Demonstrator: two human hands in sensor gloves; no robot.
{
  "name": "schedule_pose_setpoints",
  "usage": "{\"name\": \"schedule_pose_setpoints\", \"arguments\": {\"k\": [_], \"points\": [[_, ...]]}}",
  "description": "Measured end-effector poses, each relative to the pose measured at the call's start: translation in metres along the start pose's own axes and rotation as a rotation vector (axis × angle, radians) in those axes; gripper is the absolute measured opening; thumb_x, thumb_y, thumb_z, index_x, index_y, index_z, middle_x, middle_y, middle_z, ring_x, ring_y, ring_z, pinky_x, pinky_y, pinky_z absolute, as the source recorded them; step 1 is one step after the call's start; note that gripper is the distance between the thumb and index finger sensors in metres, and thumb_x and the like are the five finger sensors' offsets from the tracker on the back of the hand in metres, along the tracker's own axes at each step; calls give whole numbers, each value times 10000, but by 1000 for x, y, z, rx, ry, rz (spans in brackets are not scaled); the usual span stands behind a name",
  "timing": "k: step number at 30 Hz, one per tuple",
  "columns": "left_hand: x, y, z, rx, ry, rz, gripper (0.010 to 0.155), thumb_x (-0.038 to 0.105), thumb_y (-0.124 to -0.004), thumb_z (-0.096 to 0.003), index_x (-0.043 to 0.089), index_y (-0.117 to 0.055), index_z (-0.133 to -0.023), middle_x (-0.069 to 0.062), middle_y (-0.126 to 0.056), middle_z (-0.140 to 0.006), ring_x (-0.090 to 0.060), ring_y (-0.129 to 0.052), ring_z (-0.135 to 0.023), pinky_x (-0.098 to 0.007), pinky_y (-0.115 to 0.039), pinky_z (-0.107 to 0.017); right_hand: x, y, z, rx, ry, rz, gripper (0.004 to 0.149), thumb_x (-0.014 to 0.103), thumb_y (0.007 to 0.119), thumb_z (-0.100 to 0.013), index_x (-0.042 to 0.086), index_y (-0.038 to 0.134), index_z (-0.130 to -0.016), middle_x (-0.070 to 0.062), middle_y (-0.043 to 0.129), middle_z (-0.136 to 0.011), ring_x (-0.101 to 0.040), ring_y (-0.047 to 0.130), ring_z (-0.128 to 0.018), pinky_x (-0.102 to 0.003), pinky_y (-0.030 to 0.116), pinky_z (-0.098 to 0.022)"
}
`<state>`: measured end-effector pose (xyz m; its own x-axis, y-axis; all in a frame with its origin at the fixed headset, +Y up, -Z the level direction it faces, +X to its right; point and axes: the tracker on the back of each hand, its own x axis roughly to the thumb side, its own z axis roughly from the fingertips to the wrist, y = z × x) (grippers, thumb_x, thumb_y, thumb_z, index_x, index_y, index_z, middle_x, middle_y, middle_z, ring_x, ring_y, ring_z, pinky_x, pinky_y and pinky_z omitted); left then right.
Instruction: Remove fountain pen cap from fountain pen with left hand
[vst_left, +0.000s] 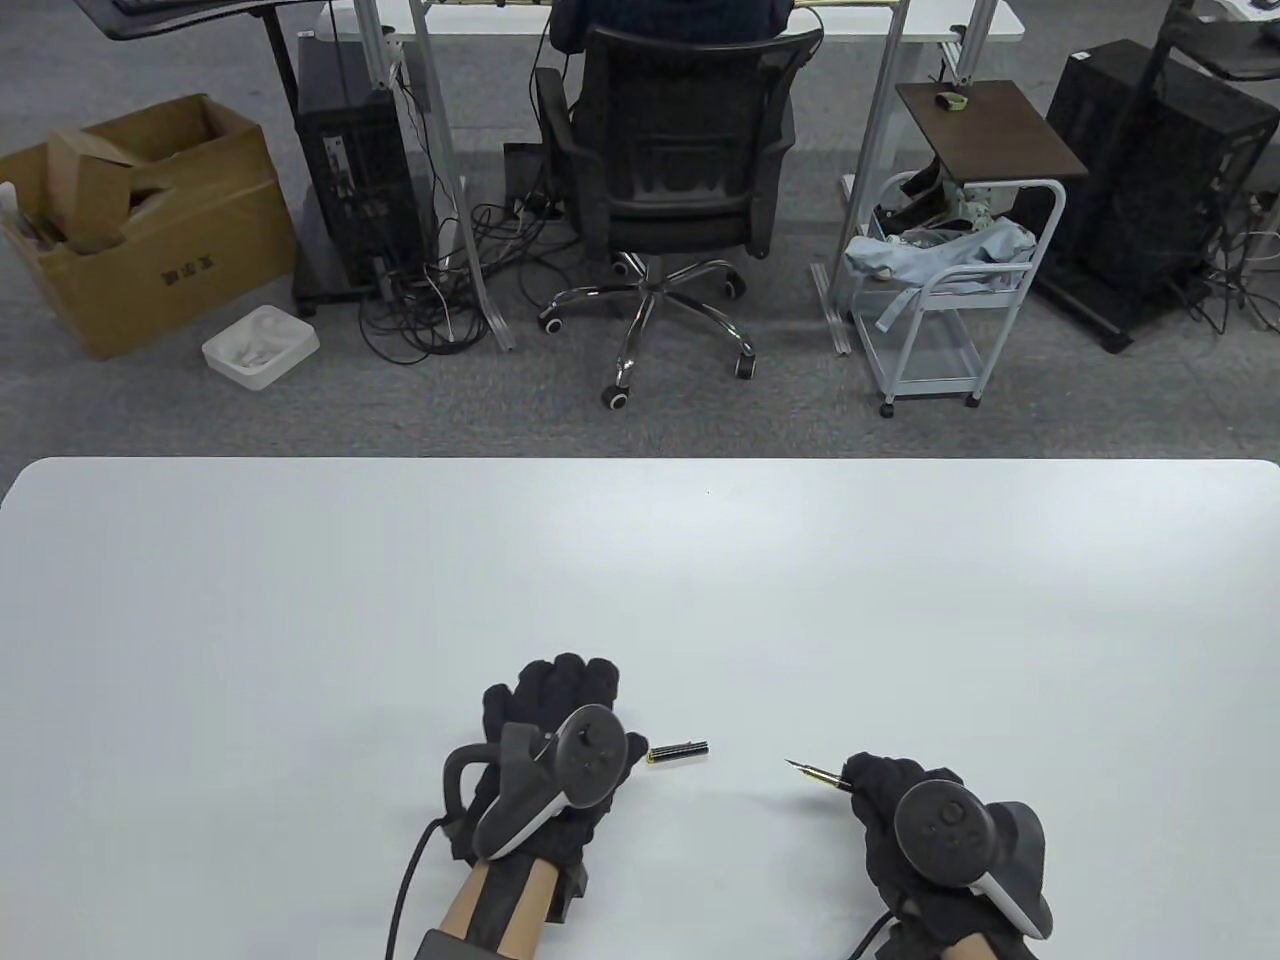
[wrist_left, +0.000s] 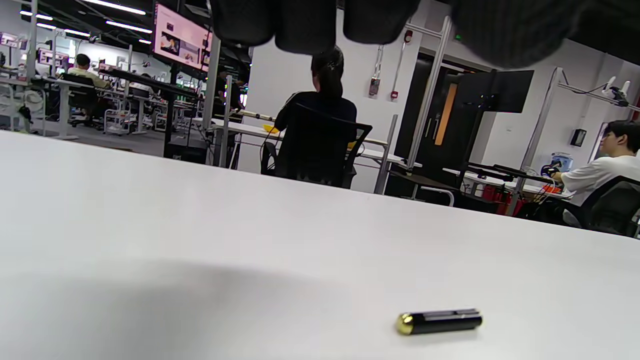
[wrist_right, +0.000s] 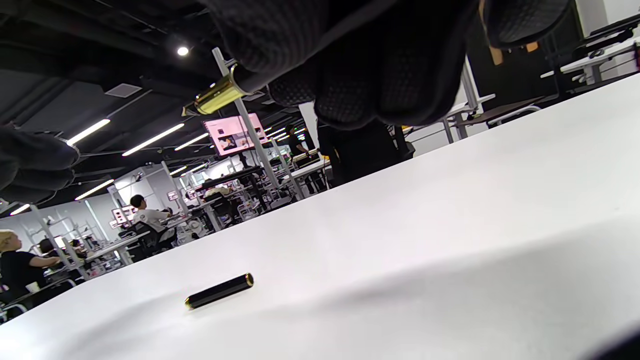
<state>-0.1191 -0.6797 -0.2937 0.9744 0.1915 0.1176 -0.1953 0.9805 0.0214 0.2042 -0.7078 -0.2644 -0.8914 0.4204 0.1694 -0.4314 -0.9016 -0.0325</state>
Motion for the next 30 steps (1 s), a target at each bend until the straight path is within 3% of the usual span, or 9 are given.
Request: {"name": "schedule_pose_setpoints", "arguments": {"k": [4,8,11,15,19,25,30], "points": [[-29,-18,13,-25,43,4,821,601,-705,-426,255,-436,-1119,-149,-413,-1204,-483,-355,-1135,-765,-352,-712,6,8,-1,37,-17,9,448,222,654,-472,136,664,-911,-140,814,-840,-393,840,-682,-694,501,-657],[-48,-33,11,-55,84,-82,834,608,-701,-422,260,-407,-1120,-156,-370,-1204,-493,-307,-1128,-770,-330,-702,12,23,-1,72,-20,101,446,221,659,-468,134,674,-905,-162,754,-898,-432,759,-763,-705,451,-660],[-50,-33,12,-56,86,-108,830,608,-698,-422,265,-407,-1120,-155,-369,-1205,-492,-303,-1128,-769,-324,-704,17,27,-1,58,-34,146,437,228,687,-461,147,722,-888,-190,680,-928,-452,680,-766,-697,420,-661],[-49,-30,15,-65,64,-43,827,607,-695,-426,265,-407,-1121,-155,-371,-1206,-490,-295,-1128,-768,-323,-703,23,26,3,9,-81,159,425,241,721,-451,154,767,-864,-163,779,-830,-405,768,-678,-668,501,-648],[-49,-25,17,-61,56,-1,829,608,-694,-427,267,-399,-1123,-157,-365,-1207,-490,-286,-1128,-767,-321,-704,31,22,1,11,-106,164,432,229,708,-453,156,731,-878,-157,792,-831,-403,789,-684,-677,498,-653],[-54,-24,17,-61,61,13,835,610,-693,-426,271,-383,-1124,-159,-352,-1207,-494,-274,-1125,-768,-315,-703,39,6,-26,36,-74,160,447,221,704,-465,128,687,-902,-154,782,-852,-410,789,-696,-681,482,-667],[-60,-25,17,-80,69,18,842,616,-689,-427,272,-369,-1125,-163,-334,-1208,-500,-263,-1123,-771,-309,-699,35,15,-62,97,-48,274,448,216,711,-467,146,675,-908,-144,773,-875,-407,778,-738,-692,459,-679]]}}
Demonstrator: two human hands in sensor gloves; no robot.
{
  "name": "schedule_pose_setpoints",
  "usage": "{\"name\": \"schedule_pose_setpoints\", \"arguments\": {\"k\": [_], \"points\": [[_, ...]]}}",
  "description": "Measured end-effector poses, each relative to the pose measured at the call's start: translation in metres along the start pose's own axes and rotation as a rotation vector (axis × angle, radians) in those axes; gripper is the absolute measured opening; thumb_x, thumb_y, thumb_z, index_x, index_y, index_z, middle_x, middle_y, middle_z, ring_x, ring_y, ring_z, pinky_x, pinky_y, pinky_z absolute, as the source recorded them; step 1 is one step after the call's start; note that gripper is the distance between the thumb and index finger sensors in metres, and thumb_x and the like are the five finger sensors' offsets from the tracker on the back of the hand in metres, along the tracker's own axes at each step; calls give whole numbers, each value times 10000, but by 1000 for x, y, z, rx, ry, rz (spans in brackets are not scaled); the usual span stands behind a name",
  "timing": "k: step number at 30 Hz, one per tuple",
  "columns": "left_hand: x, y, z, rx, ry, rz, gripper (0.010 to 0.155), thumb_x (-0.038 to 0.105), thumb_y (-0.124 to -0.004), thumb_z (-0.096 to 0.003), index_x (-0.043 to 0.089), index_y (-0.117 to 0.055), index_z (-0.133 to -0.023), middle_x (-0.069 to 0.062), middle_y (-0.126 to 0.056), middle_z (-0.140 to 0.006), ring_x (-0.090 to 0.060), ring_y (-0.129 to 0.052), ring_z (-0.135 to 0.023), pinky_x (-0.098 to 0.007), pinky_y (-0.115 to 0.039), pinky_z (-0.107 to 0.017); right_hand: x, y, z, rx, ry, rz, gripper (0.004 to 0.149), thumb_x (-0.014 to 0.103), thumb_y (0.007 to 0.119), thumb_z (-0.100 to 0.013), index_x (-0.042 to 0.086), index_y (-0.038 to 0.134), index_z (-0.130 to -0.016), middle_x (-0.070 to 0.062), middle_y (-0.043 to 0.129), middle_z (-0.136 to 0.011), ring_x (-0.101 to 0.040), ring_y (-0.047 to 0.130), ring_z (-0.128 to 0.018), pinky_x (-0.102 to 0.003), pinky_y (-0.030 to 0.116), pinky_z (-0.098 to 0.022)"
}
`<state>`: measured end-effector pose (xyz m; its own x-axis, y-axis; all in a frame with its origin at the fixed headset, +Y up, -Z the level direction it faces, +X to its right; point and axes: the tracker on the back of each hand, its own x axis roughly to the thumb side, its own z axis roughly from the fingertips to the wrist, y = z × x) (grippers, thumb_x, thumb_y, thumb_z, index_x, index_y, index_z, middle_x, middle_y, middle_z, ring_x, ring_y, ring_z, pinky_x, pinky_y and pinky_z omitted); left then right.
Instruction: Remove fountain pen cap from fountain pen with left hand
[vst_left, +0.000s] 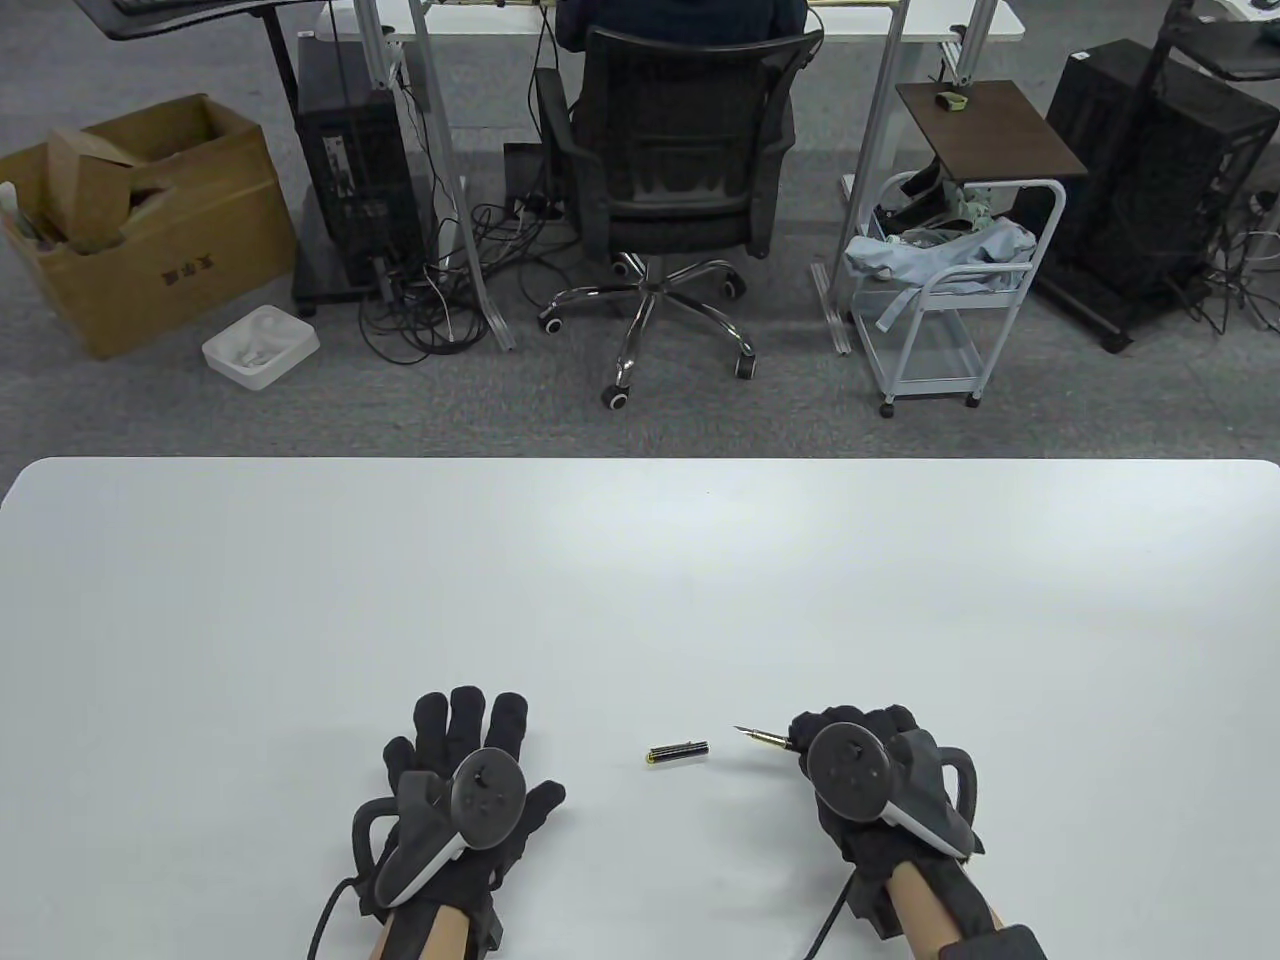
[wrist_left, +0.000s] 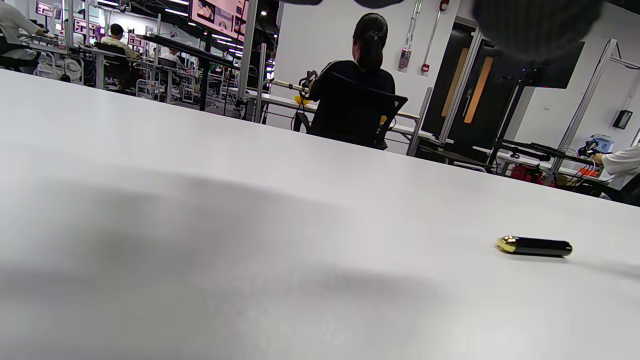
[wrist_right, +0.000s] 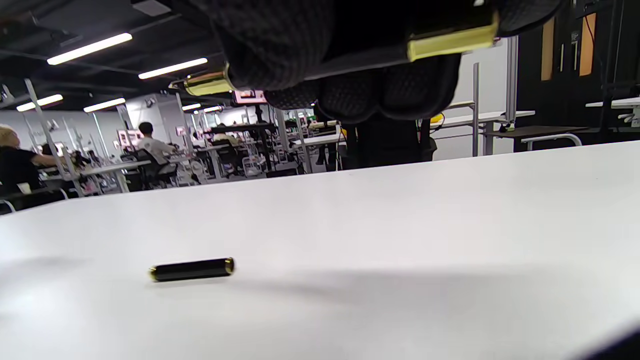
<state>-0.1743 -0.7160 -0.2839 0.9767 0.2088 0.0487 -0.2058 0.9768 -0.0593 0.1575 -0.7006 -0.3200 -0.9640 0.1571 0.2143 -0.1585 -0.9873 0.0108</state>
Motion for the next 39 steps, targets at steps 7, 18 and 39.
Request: {"name": "schedule_pose_setpoints", "arguments": {"k": [7,18,39], "points": [[0,-1,0,-12,-4,2,843,614,-690,-428,272,-362,-1126,-169,-327,-1208,-508,-259,-1118,-773,-303,-697,-22,35,-38,98,36,37,446,214,724,-464,157,684,-904,-133,776,-886,-408,765,-776,-704,437,-684],[0,-3,0,-43,-4,19,842,610,-690,-431,269,-360,-1126,-176,-316,-1206,-512,-245,-1113,-774,-293,-693,-35,72,-46,180,40,78,425,240,750,-469,208,712,-891,-119,737,-930,-415,706,-837,-698,415,-697],[2,-2,2,-55,-15,30,842,612,-688,-432,272,-358,-1128,-179,-305,-1206,-513,-237,-1112,-774,-287,-693,-12,5,-11,138,-3,50,659,423,656,-486,161,444,-1052,-169,421,-1140,-464,452,-1038,-717,348,-691]]}}
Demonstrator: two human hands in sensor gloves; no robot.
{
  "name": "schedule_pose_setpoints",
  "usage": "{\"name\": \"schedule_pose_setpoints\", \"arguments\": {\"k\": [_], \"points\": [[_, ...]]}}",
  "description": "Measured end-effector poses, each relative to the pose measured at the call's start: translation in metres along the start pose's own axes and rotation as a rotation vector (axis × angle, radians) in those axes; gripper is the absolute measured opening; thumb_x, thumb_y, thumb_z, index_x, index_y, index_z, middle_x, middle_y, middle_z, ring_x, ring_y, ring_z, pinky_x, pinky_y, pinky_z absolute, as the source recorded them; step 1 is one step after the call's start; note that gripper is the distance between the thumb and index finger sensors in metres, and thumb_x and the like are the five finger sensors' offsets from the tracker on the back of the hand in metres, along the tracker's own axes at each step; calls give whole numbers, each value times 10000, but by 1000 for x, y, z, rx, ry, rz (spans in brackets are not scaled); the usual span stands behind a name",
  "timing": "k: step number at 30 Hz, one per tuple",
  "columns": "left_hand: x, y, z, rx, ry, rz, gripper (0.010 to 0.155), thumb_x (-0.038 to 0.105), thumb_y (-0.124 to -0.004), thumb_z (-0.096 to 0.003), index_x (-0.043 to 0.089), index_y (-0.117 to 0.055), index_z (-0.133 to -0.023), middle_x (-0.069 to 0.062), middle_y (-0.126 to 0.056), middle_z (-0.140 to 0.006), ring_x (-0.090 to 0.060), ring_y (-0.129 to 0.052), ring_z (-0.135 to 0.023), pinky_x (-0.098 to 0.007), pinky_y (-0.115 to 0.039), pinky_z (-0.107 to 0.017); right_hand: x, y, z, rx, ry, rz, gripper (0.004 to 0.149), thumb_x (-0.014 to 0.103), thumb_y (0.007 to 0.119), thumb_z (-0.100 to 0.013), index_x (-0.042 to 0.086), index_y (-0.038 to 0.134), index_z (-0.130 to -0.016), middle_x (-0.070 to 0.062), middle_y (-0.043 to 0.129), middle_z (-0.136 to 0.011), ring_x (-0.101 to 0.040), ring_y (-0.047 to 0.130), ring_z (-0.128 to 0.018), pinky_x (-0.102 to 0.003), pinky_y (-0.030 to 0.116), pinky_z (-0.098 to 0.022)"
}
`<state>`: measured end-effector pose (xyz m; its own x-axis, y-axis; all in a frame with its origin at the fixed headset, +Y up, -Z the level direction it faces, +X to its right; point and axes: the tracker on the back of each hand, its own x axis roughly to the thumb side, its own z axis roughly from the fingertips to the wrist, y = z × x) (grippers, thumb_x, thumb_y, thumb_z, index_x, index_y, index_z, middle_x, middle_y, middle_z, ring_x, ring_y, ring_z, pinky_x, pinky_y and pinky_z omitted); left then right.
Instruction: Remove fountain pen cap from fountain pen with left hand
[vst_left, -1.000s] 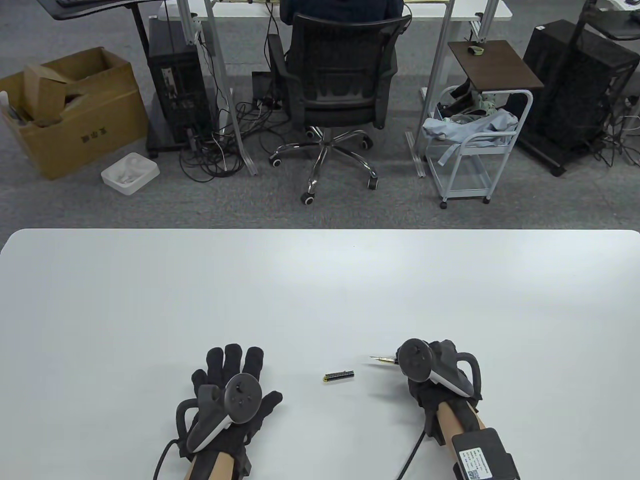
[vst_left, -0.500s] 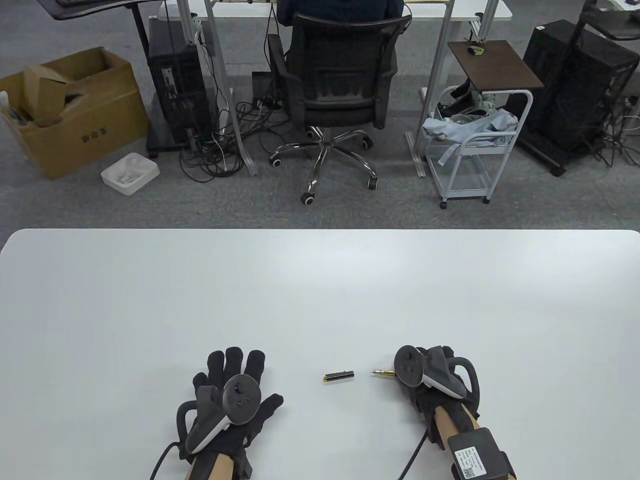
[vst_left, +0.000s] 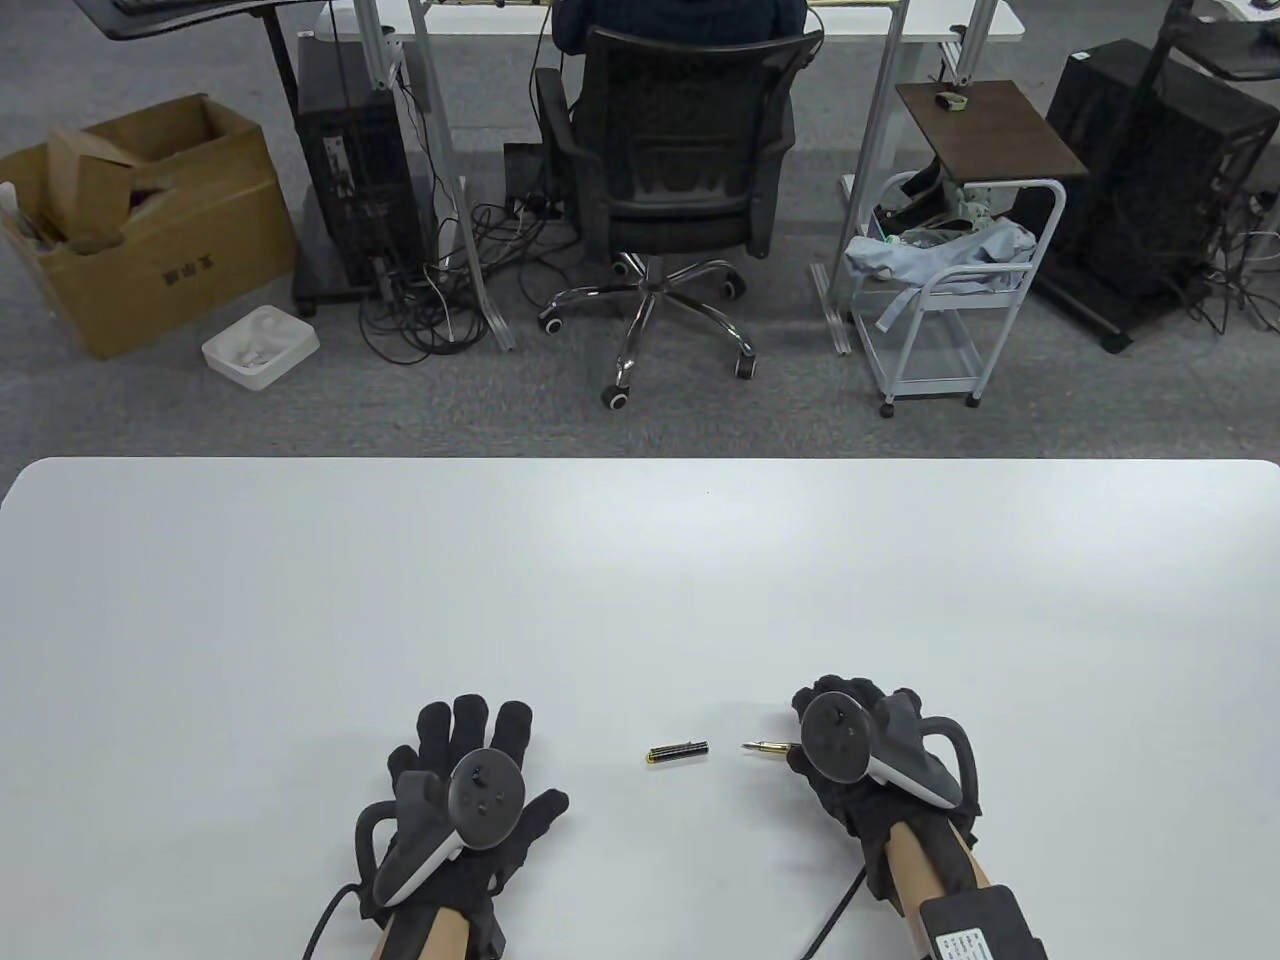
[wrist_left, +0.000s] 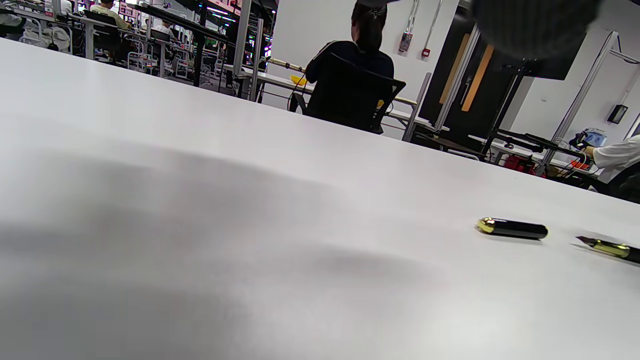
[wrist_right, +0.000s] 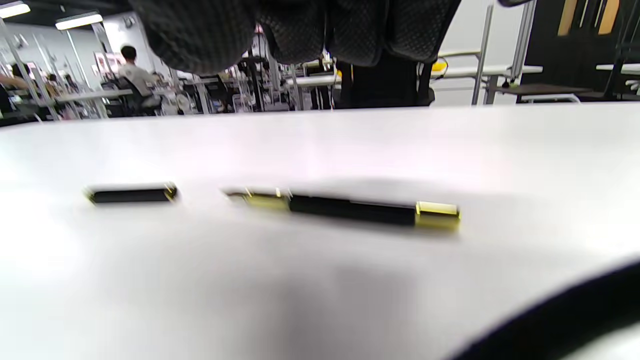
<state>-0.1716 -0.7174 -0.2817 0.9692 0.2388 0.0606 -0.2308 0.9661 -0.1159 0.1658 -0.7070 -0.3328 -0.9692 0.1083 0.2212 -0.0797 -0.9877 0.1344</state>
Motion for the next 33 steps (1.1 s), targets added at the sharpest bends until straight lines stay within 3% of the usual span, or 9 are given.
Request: {"name": "schedule_pose_setpoints", "arguments": {"k": [5,8,14,19,21,23,33], "points": [[5,-1,-2,-1,-11,-17,842,613,-687,-432,276,-355,-1128,-176,-299,-1207,-511,-233,-1113,-773,-285,-694,0,-36,41,-100,4,-57,699,445,655,-485,163,393,-1068,-176,349,-1159,-476,391,-1054,-729,320,-691],[6,-1,-2,-1,-12,-24,841,614,-688,-431,283,-352,-1127,-175,-287,-1208,-511,-222,-1109,-773,-277,-694,-9,-38,56,-96,33,-65,707,455,654,-486,167,382,-1072,-179,326,-1164,-480,366,-1058,-736,311,-689],[4,-1,-1,0,-6,-27,846,615,-687,-431,278,-345,-1128,-180,-284,-1206,-514,-221,-1107,-773,-278,-692,-40,-6,74,-62,105,-134,759,488,653,-483,179,301,-1080,-184,221,-1166,-490,271,-1063,-747,281,-683],[3,-3,0,-9,5,-38,848,614,-687,-431,275,-342,-1128,-183,-280,-1205,-513,-221,-1106,-774,-277,-691,-71,40,70,93,198,-221,850,549,652,-467,203,147,-1057,-201,65,-1130,-517,152,-1037,-763,226,-663],[2,-4,-1,-18,11,-45,849,614,-687,-431,275,-340,-1127,-183,-277,-1204,-515,-220,-1105,-774,-277,-690,-75,40,70,184,228,-226,892,588,634,-465,225,55,-1038,-197,-8,-1117,-519,77,-1028,-764,184,-664],[2,-4,0,-17,15,-39,848,613,-686,-431,274,-339,-1127,-183,-279,-1204,-516,-222,-1105,-774,-281,-691,-77,39,71,134,216,-233,901,596,650,-455,227,75,-1042,-198,5,-1120,-521,80,-1025,-759,178,-663],[0,-7,0,-47,34,-41,866,619,-682,-429,275,-299,-1125,-188,-242,-1201,-522,-173,-1102,-778,-257,-687,-75,40,75,184,215,-173,942,624,652,-444,230,26,-1028,-200,-57,-1097,-527,12,-1003,-763,142,-652]]}}
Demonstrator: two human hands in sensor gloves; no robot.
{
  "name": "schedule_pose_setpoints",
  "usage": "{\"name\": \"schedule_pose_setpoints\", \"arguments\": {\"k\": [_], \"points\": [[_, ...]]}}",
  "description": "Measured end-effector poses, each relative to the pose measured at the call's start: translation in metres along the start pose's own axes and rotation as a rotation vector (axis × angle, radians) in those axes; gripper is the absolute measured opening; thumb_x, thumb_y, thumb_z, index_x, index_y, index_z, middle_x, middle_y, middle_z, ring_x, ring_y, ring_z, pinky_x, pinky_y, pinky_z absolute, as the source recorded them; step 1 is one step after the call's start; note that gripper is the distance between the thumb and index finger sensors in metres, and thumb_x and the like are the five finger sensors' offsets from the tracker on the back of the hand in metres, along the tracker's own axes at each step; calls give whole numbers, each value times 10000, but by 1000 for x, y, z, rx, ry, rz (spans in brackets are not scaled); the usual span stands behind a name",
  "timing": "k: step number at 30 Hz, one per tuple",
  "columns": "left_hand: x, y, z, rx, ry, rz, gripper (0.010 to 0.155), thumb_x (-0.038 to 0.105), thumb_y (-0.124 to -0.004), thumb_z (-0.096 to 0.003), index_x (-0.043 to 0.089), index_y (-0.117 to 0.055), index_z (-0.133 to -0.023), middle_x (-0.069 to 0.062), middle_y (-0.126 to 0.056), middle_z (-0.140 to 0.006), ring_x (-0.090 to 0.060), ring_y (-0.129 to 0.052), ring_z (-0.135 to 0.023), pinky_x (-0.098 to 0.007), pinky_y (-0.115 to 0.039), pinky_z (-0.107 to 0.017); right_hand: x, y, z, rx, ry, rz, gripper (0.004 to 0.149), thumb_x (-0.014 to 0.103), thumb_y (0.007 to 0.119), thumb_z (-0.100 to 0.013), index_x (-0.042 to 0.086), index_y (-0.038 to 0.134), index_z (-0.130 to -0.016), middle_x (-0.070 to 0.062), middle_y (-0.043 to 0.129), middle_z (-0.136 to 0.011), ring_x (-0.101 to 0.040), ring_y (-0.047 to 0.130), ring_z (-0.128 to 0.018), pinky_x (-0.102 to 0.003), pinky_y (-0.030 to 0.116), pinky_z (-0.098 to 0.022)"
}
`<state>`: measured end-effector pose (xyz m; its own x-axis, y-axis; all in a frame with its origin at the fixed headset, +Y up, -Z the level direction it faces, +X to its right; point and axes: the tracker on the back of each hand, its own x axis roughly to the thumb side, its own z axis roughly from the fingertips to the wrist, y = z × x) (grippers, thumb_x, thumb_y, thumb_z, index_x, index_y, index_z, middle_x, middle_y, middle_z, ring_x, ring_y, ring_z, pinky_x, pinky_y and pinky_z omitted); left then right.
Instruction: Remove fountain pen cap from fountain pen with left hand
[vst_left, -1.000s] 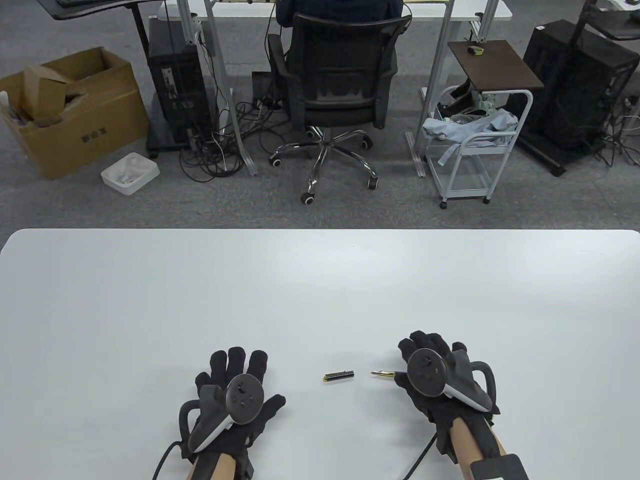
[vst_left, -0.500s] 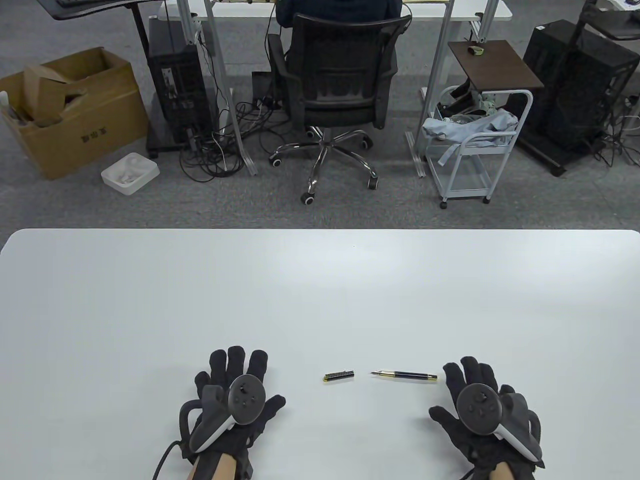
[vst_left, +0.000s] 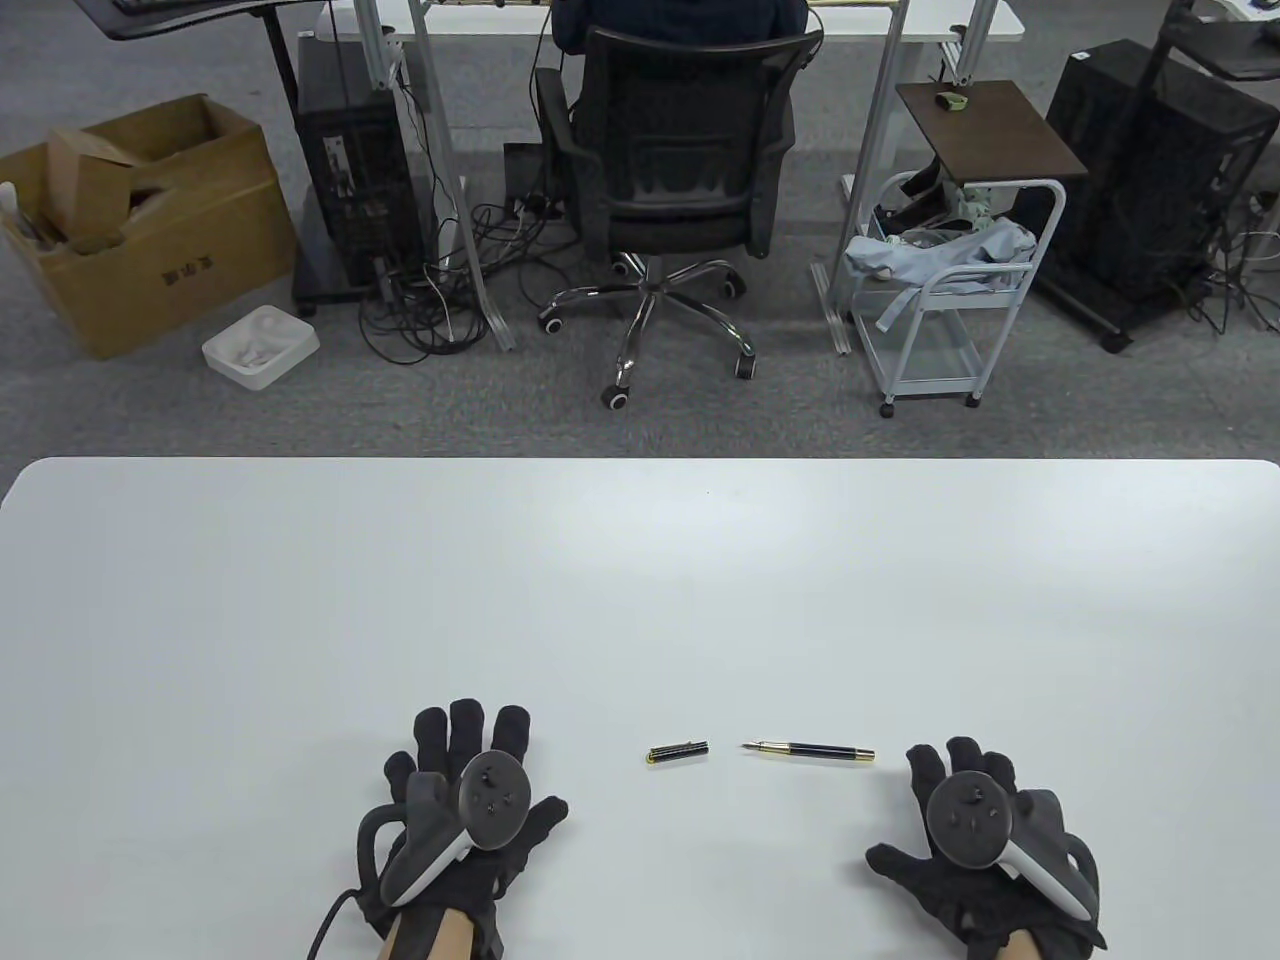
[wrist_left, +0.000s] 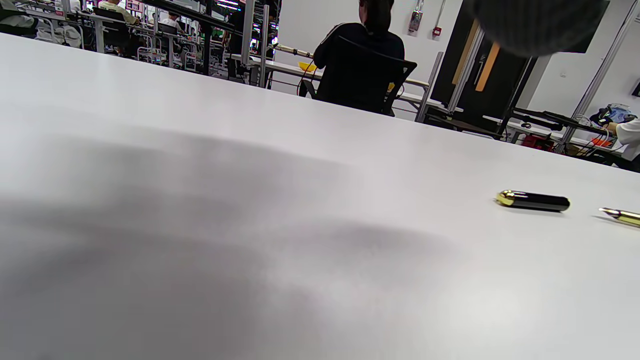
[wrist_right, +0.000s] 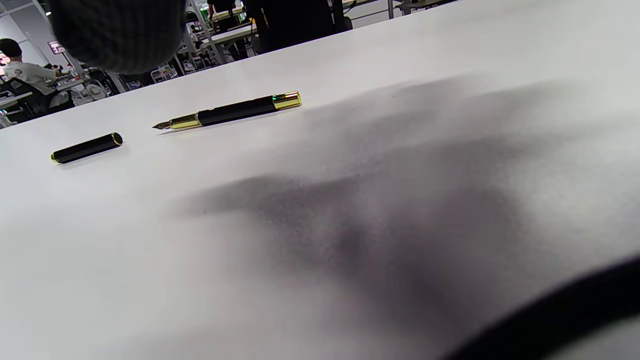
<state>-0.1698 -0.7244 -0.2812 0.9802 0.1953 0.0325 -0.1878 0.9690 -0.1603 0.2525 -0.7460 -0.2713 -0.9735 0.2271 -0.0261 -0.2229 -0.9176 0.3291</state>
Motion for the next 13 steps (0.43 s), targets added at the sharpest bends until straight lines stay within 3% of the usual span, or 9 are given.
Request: {"name": "schedule_pose_setpoints", "arguments": {"k": [13], "points": [[0,-2,0,-19,3,1,871,620,-681,-429,274,-287,-1124,-187,-229,-1200,-523,-165,-1099,-779,-250,-684,4,2,-1,23,-10,19,946,626,647,-444,222,21,-1028,-206,-65,-1089,-534,5,-996,-766,137,-649]]}}
